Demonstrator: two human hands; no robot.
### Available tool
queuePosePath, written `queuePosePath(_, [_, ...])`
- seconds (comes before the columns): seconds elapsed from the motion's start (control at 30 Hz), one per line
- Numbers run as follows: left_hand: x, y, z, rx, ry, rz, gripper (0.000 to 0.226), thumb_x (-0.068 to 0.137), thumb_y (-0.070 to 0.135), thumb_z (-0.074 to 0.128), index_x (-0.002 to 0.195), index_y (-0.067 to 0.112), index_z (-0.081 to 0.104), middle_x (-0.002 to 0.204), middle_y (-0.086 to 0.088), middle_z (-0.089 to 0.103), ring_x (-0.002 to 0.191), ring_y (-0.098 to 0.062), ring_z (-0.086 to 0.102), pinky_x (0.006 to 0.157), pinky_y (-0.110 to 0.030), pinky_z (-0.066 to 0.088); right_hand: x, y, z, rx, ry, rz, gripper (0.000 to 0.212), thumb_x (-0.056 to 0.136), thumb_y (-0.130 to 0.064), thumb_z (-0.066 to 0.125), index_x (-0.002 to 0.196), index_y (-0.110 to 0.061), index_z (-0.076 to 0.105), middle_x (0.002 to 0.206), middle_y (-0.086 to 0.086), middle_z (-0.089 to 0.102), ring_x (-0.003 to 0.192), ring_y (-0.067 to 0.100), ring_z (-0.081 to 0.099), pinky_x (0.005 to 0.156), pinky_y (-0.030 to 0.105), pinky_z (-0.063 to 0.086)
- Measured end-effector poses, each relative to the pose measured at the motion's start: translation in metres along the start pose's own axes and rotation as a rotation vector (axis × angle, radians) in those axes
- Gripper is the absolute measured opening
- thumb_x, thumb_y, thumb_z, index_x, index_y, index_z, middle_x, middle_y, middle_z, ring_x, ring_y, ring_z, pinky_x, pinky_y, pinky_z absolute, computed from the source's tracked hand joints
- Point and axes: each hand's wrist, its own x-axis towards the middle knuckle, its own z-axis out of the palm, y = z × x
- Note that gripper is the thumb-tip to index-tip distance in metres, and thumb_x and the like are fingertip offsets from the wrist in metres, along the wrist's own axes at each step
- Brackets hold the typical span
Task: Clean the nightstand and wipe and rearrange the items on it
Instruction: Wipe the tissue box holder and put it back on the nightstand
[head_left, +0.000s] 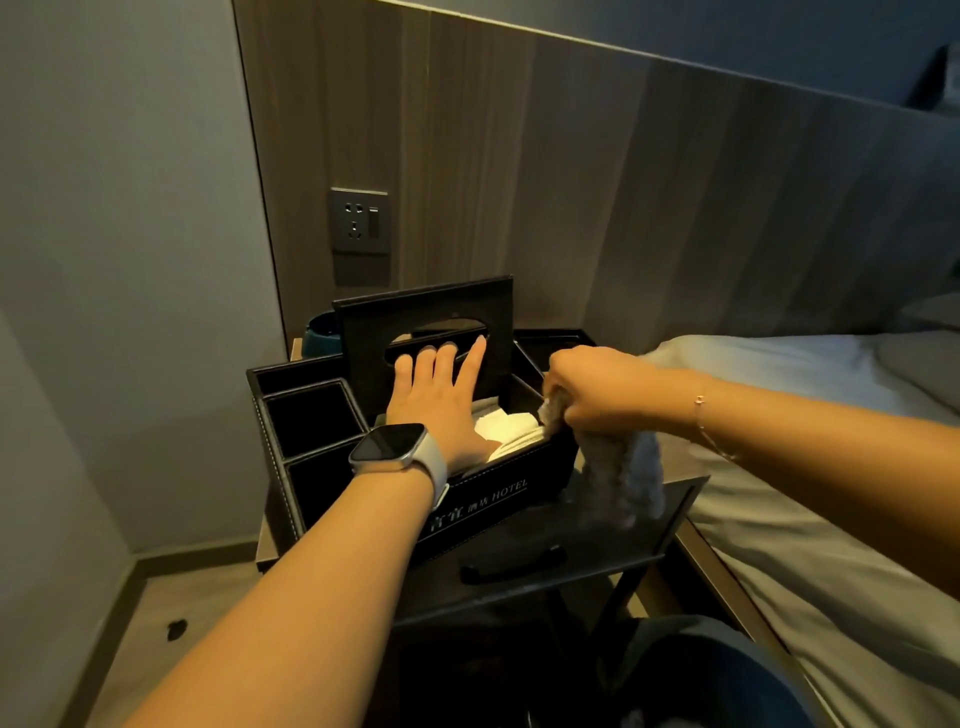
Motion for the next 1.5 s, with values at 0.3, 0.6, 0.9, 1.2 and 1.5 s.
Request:
queuePosePath(0.3, [-0.002,0.001,-0.002,-0.023,-0.004,-0.002,0.105,0.08,0.069,0.048,0.151,0.024,-0.015,0.153,-0.009,0.014,0.14,-0.031,0.013,0.115,-0.046,0.006,0.024,-0.009,-0.026,-0.001,0.218,-0.098,0.016,0.084,-0.022,0.058,0.089,-0.012,0.069,0.091,0.005,0.057,0.083,0.024,0.058,0.069,0.037,0.048])
queuePosePath(0.6, [-0.002,0.001,-0.002,-0.001,0.015,-0.006,0.108,0.077,0.071,0.05,0.151,0.023,-0.012,0.152,-0.008,0.018,0.138,-0.03,0.018,0.114,-0.044,0.008,0.007,-0.006,0.007,-0.026,0.116,0.003,0.023,0.082,-0.022,0.066,0.101,-0.009,0.066,0.102,0.006,0.058,0.093,0.026,0.058,0.083,0.04,0.051])
queuePosePath(0.9, [0.0,0.003,-0.006,-0.025,-0.007,-0.017,0.108,0.077,0.07,0.053,0.151,0.023,-0.01,0.152,-0.008,0.019,0.139,-0.029,0.019,0.114,-0.043,0.01,-0.065,0.035,0.034,0.609,0.7,0.211,0.014,0.081,-0.006,0.065,0.089,-0.016,0.071,0.089,0.001,0.059,0.083,0.006,0.054,0.073,0.017,0.043])
queuePosePath(1.2, [-0.002,0.004,-0.001,0.022,0.029,-0.021,0.106,0.076,0.067,0.057,0.152,0.024,-0.003,0.151,-0.006,0.023,0.136,-0.029,0.023,0.111,-0.043,0.015,-0.051,-0.116,0.2,1.248,0.895,0.252,0.027,0.086,0.001,0.058,0.092,-0.023,0.05,0.095,0.001,0.049,0.086,0.008,0.052,0.079,0.025,0.046])
queuePosePath(1.5, [0.003,0.005,0.001,0.005,0.011,-0.056,0.107,0.075,0.065,0.061,0.152,0.026,-0.002,0.152,-0.004,0.022,0.138,-0.027,0.021,0.113,-0.043,0.012,-0.023,-0.051,0.134,1.333,1.206,0.464,0.018,0.094,-0.009,0.053,0.091,-0.025,0.045,0.102,-0.005,0.047,0.088,-0.002,0.051,0.071,0.011,0.045])
